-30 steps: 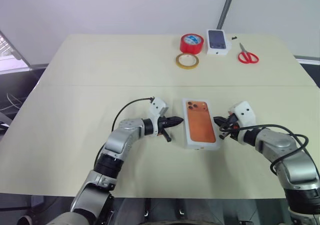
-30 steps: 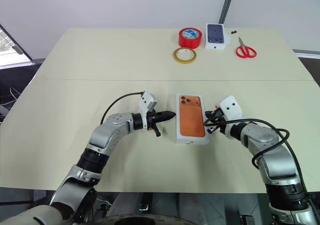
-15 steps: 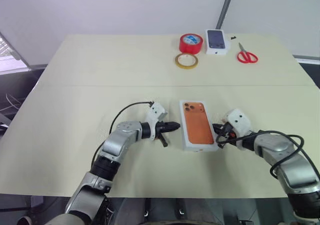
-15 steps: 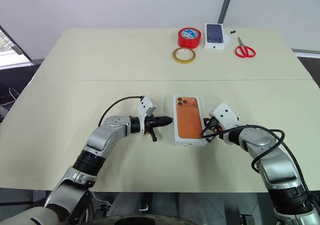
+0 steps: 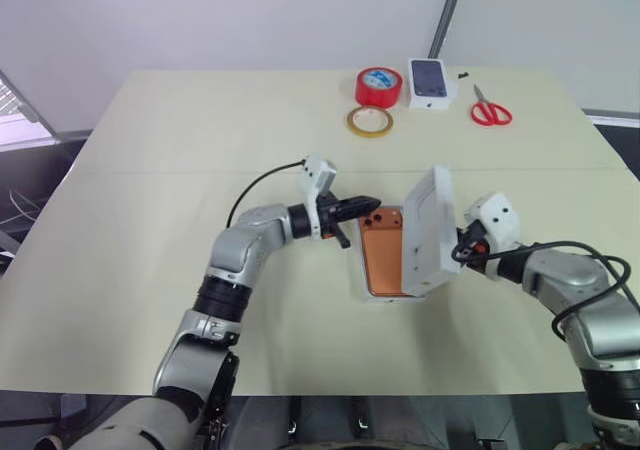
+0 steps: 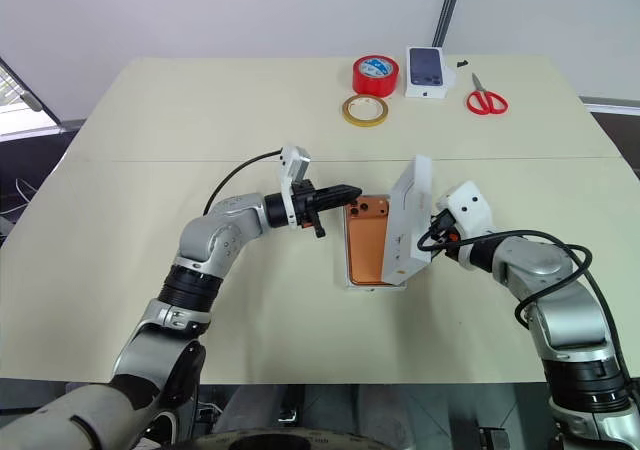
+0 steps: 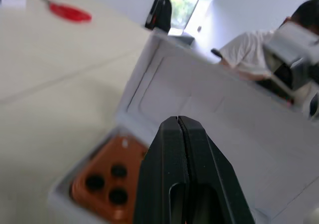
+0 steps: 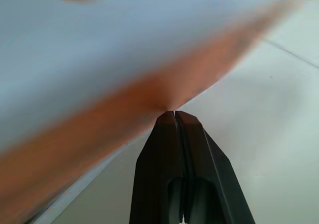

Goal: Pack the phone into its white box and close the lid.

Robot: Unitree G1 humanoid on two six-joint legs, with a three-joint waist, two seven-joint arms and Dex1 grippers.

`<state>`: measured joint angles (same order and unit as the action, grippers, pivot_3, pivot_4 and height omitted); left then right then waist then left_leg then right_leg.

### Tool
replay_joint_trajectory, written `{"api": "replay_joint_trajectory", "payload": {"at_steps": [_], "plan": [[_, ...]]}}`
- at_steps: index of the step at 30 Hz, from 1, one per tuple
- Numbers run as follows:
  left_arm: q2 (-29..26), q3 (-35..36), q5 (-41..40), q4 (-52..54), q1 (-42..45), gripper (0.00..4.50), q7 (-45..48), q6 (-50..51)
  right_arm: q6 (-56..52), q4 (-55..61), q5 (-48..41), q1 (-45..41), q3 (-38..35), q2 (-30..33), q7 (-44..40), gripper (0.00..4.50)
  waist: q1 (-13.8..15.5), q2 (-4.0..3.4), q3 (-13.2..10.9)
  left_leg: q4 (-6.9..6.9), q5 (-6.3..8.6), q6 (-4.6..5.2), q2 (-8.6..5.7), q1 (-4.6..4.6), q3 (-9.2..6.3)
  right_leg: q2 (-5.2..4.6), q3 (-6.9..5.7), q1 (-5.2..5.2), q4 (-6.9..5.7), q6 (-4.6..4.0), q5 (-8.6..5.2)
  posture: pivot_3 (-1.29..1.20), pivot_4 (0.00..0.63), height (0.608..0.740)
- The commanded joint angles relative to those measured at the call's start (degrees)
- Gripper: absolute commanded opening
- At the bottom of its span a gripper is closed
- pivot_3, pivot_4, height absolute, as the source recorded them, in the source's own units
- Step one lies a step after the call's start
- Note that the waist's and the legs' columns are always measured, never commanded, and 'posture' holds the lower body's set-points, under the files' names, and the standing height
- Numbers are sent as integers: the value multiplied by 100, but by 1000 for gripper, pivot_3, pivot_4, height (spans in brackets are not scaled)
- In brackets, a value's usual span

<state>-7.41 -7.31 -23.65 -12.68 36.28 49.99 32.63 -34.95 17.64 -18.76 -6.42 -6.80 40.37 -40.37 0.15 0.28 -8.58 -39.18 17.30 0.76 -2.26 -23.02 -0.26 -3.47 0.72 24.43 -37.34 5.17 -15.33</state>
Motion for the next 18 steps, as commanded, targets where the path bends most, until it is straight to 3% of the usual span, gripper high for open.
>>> {"api": "replay_joint_trajectory", "payload": {"at_steps": [1, 18], "plan": [[-66, -16, -64, 323, -138, 0, 61, 1, 128, 256, -12, 25, -32, -7, 19, 19, 18, 0, 0, -1, 0, 0, 0, -1, 0, -1, 0, 0, 1, 0, 0, 0, 150, 740], [168, -375, -31, 367, -430, 0, -65, 193, 115, 111, -226, -281, -299, 94, -94, 19, 51, 0, 0, -1, 0, 0, -1, -3, -1, -3, 0, 0, 4, 0, 0, 0, 150, 740]]}}
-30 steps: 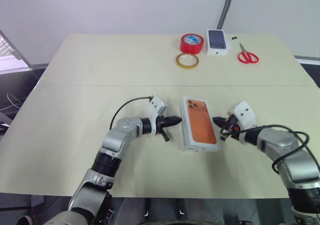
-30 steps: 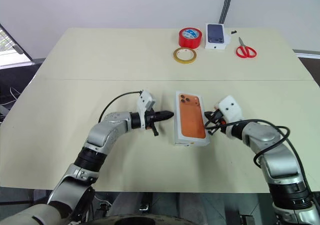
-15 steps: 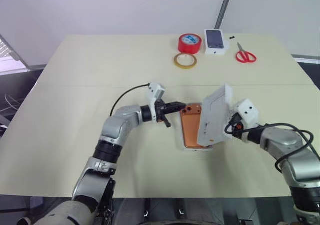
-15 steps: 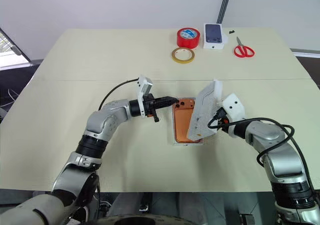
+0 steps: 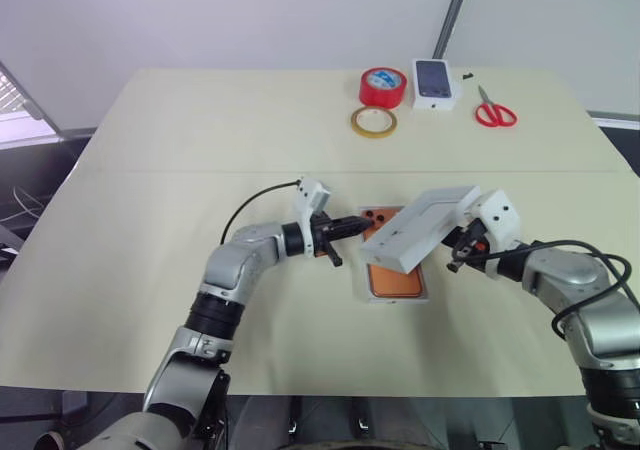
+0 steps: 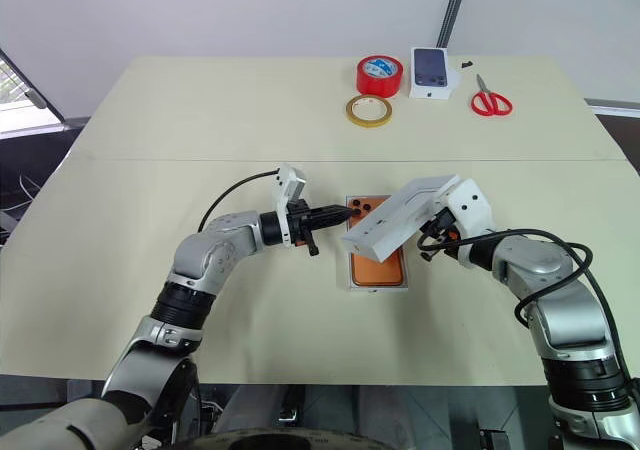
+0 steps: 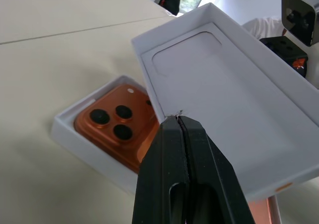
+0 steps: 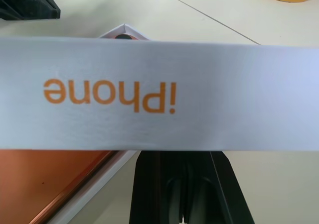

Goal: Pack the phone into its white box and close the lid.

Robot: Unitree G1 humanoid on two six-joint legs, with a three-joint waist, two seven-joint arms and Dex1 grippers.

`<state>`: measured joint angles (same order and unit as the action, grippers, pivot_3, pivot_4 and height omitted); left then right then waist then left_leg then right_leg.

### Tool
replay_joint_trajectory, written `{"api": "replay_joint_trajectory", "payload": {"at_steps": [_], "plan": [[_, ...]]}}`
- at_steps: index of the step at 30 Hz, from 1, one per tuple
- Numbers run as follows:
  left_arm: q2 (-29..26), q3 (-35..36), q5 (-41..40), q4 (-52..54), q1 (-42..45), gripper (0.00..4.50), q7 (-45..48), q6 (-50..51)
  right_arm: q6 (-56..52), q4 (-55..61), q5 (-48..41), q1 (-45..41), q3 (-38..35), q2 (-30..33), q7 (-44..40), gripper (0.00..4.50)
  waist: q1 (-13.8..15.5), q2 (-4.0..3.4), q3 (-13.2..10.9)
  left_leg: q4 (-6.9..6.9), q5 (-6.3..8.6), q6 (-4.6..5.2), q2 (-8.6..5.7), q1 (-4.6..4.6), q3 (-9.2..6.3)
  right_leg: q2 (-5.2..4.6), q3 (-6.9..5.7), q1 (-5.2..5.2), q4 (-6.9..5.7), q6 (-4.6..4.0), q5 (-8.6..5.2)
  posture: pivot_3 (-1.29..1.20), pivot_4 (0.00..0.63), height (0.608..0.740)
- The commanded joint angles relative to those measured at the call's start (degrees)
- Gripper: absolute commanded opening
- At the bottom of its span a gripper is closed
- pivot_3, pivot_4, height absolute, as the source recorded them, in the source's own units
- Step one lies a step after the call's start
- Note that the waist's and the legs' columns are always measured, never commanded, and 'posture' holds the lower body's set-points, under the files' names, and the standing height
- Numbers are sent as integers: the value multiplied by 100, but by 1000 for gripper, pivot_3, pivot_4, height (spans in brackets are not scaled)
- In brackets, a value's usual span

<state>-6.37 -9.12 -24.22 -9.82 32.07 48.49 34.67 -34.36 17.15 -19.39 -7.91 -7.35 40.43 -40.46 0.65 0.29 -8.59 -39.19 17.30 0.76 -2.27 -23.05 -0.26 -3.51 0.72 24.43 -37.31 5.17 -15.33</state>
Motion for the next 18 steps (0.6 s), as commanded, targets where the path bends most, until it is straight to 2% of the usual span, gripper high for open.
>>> {"api": "replay_joint_trajectory", "payload": {"at_steps": [1, 6, 12, 18], "plan": [[79, -273, 53, 62, -23, 0, 114, -10, 52, 188, -204, -148, -264, 109, -125, 19, 1, 0, 0, 0, 0, 0, 0, 0, 0, 0, 0, 0, 0, 0, 0, 0, 150, 740], [217, -708, 191, -110, -28, 0, 232, -27, -65, 215, -426, -430, -374, 212, -224, 19, -3, 0, 0, 0, 0, 0, 0, 0, 0, 0, 0, 0, 0, 0, 0, 0, 150, 740], [349, -697, 207, -438, 174, 0, 343, -69, -563, 655, -1032, -736, -342, 54, -231, 19, -14, 0, 0, 0, 1, 2, 0, 0, 0, 0, 0, 0, 0, 0, 0, 0, 150, 740], [443, -408, 81, -473, 355, 0, 217, -9, -843, 1030, -1338, -609, -188, 72, -278, 19, 8, 1, -1, -2, 3, 6, 0, -5, -2, -2, 0, 0, 4, 0, 0, 0, 150, 740]]}}
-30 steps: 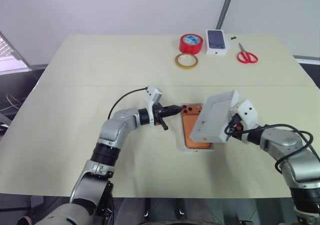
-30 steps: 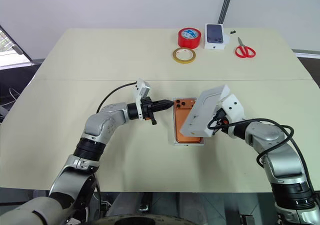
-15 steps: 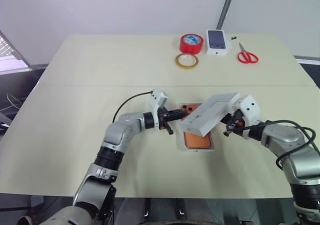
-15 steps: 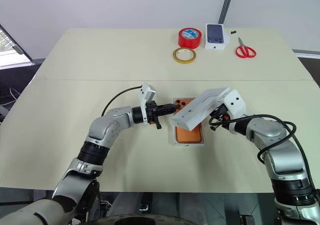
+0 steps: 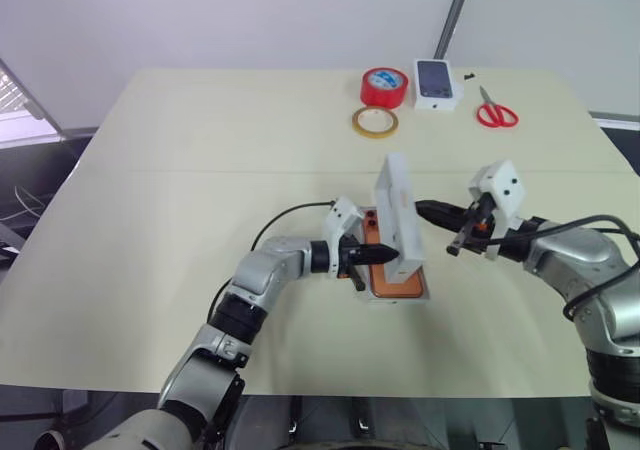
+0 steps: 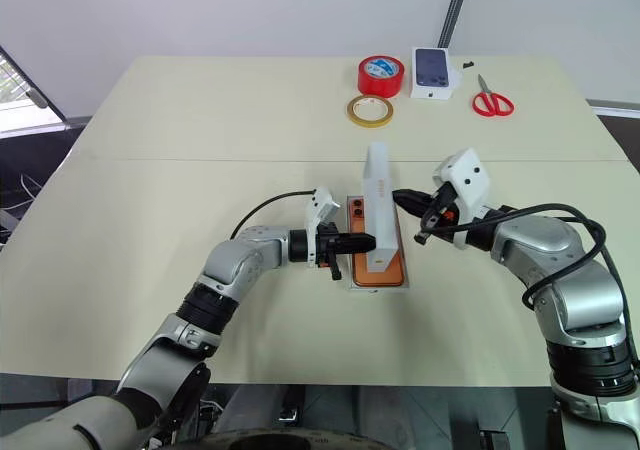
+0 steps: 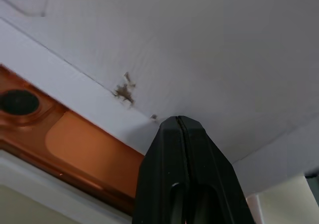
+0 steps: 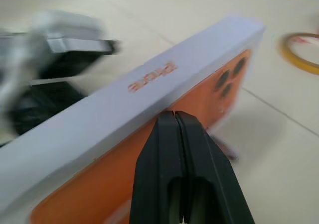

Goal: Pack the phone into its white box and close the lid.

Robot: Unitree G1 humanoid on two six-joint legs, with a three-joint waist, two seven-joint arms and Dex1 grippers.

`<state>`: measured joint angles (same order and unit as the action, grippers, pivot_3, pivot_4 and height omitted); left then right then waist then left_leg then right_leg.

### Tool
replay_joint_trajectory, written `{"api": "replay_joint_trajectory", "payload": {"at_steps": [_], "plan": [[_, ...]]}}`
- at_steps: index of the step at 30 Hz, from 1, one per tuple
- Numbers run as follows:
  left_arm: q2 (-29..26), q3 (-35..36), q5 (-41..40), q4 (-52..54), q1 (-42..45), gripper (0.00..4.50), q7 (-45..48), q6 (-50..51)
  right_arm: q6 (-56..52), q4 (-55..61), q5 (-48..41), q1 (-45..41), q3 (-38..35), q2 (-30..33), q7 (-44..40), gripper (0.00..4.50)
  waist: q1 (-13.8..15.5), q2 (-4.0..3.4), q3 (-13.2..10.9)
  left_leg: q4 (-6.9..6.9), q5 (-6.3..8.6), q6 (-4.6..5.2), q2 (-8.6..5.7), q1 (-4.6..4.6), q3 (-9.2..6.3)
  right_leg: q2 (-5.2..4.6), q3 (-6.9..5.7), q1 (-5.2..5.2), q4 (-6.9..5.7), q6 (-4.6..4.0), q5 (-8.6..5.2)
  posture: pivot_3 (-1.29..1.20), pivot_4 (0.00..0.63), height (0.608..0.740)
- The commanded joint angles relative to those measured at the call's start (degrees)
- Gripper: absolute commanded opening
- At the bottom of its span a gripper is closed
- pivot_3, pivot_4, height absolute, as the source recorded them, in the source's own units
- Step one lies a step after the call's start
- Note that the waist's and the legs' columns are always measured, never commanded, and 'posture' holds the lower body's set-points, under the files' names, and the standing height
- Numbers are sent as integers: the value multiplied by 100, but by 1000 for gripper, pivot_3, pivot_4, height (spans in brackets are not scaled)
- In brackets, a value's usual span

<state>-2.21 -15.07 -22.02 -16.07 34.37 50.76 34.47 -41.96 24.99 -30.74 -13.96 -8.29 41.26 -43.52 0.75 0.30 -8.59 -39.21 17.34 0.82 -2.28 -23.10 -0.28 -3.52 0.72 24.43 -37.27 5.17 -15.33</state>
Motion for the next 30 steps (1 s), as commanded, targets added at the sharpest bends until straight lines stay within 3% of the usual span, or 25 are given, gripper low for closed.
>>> {"api": "replay_joint_trajectory", "payload": {"at_steps": [1, 5, 9, 16, 21, 30], "plan": [[-33, 183, -118, 211, 77, 0, 16, 28, -94, 236, -188, -12, -70, 0, 50, 19, -3, 0, 0, 0, 0, 1, 0, 0, 0, 0, 0, 0, 1, 0, 0, 0, 150, 740], [-517, 115, -91, 711, -233, 0, 166, 279, 54, 160, -50, 38, 20, 42, 53, 19, -36, 0, 0, 2, -1, -1, 1, 3, 0, 0, 0, 1, -2, 0, 0, 0, 150, 740], [-969, 189, -228, 1120, -447, 0, 269, 685, -284, 278, -498, -172, -125, -111, 170, 19, -54, -2, 1, 4, -2, -3, 3, 5, -1, 1, 1, 2, -5, 0, 0, 0, 150, 740], [-1541, 207, -226, 1522, -832, 0, 271, 819, 109, -22, 25, -111, 193, 73, 103, 19, -5, -2, 1, 3, 0, -1, 2, 0, -1, -3, 0, 2, 2, 0, 0, 0, 150, 740], [-2086, -238, 128, 1572, -958, 0, 428, 840, 185, -82, 139, -188, 325, 27, 109, 19, -32, -4, 2, 4, 0, -1, 2, 3, -1, -3, 0, 2, 1, -1, 0, 0, 150, 740], [-2783, 314, -346, 2208, -876, 0, 547, 1372, 316, -147, 268, -129, 435, -21, 144, 19, -63, -4, 2, 6, 0, -2, 4, 4, -2, -3, 1, 3, -3, -1, 0, 0, 150, 740]]}}
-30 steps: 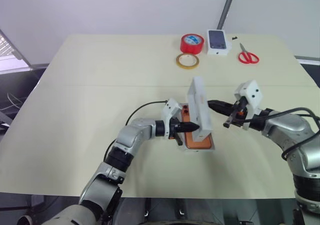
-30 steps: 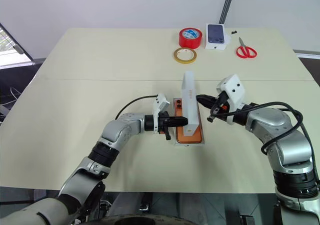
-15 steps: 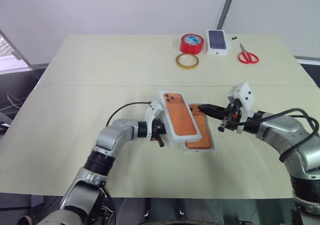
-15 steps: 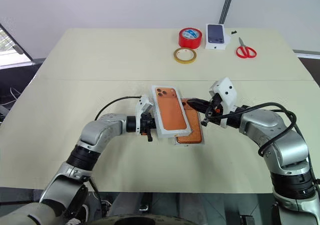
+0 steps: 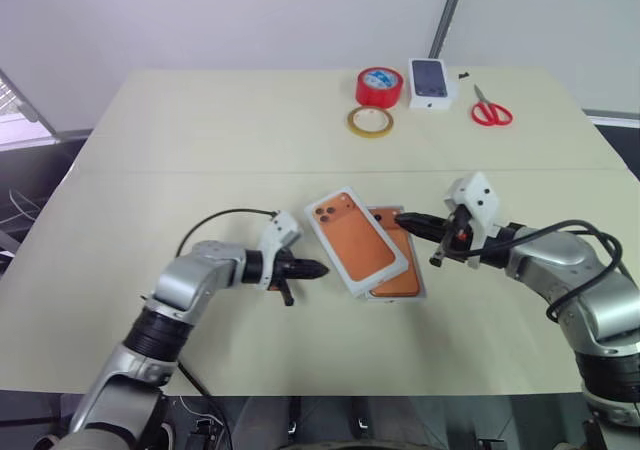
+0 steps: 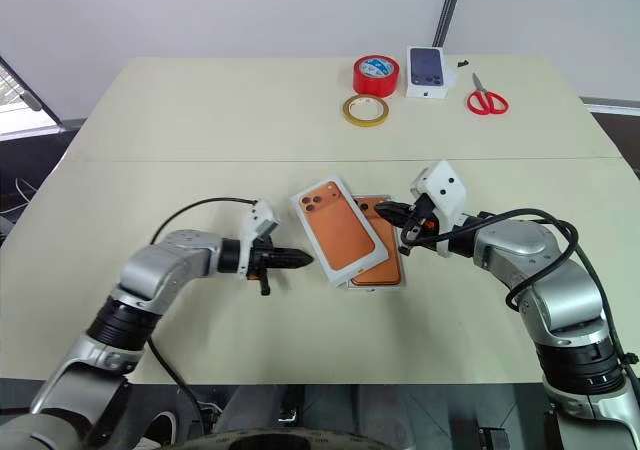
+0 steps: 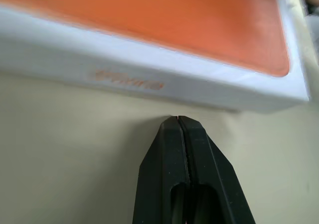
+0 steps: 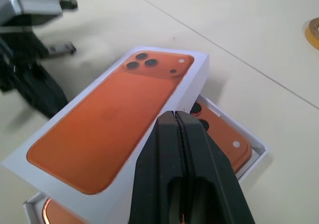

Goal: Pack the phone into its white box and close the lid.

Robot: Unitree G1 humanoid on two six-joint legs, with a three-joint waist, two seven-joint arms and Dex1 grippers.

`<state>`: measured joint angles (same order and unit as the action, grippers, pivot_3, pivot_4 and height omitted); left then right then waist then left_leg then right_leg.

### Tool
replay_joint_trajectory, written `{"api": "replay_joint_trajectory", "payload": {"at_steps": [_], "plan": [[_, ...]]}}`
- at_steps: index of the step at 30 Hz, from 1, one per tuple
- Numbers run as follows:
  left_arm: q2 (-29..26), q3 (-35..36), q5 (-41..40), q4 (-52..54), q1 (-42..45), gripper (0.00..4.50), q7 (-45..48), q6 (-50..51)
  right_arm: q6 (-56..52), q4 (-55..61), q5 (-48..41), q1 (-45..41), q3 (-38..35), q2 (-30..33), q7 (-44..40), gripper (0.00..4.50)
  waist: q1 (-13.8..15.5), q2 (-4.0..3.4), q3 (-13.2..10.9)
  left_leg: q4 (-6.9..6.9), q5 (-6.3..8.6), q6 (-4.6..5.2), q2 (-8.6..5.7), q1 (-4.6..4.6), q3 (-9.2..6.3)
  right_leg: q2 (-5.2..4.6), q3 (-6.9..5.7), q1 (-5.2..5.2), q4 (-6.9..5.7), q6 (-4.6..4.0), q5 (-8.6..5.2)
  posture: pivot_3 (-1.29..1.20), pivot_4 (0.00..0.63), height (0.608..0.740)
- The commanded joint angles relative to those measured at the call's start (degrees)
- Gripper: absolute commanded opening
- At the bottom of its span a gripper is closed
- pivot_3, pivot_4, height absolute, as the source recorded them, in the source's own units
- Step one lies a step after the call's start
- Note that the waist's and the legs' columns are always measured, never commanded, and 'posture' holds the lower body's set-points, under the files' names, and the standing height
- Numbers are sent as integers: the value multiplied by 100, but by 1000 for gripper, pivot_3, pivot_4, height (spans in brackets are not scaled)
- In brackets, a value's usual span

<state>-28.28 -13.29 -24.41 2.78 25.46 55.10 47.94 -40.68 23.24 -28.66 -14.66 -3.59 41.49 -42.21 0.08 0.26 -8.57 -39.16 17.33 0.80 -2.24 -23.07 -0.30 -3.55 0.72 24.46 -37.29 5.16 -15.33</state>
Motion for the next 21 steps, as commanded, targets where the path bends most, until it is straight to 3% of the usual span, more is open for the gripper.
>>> {"api": "replay_joint_trajectory", "payload": {"at_steps": [1, 12, 21], "plan": [[-213, 113, -45, 314, 4, 0, 84, -33, 216, -3, 94, -74, -8, -63, 22, 19, 14, 0, 0, 0, 0, 0, 0, 0, 0, 0, 0, 0, 1, 0, 0, 0, 150, 740], [882, 327, 415, -628, 185, 0, -1035, -1029, 878, -634, 1157, -319, 644, -245, 367, 19, 61, 1, 0, -3, -1, -1, -4, -5, 1, -1, -1, 1, 4, 0, 0, 0, 150, 740], [1155, 181, 473, -667, 327, 0, -1133, -1028, 1019, -847, 1379, -336, 760, -448, 323, 19, 47, 1, 0, -2, -2, -4, -4, -4, 1, 1, -2, 2, 0, 0, 0, 0, 150, 740]]}}
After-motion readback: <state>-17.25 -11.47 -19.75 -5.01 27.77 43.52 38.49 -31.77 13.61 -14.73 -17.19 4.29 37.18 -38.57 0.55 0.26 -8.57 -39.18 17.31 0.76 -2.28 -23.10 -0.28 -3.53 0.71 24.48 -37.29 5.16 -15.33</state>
